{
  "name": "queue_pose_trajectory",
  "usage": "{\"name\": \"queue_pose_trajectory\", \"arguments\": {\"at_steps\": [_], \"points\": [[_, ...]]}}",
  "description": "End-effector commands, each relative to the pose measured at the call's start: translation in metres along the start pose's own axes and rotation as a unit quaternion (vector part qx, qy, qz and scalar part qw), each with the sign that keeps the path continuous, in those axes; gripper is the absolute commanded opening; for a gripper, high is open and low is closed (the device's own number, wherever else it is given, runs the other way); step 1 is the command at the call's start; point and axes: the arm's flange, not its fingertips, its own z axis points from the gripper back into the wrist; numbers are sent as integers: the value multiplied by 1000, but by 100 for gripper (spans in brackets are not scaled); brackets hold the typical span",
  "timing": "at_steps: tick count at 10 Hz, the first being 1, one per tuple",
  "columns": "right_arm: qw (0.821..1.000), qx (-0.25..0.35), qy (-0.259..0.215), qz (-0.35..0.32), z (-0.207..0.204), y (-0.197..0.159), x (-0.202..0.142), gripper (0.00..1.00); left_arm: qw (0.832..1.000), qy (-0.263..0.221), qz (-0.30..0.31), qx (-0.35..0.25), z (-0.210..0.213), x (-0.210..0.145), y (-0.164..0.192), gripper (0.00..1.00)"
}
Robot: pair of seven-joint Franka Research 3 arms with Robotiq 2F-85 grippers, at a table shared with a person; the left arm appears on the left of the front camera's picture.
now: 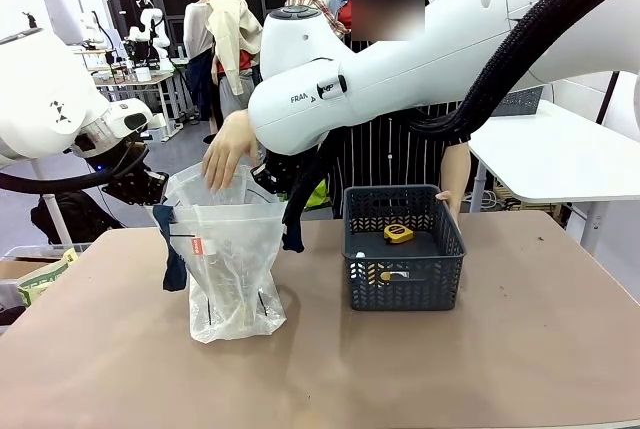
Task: Transfer purchased items from the store into the shopping bag.
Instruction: Move the Reusable shopping bag to the right side of the table.
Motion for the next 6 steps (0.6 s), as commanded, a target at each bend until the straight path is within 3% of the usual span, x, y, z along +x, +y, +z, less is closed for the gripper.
{"name": "queue_pose_trajectory", "arguments": {"at_steps": [1, 6], "points": [[1000, -3, -2, -9, 1, 0, 0, 0, 1000, -1, 6, 8, 4, -2, 1, 0], [1000, -3, -2, -9, 1, 0, 0, 0, 1000, -1, 6, 8, 4, -2, 1, 0]]}}
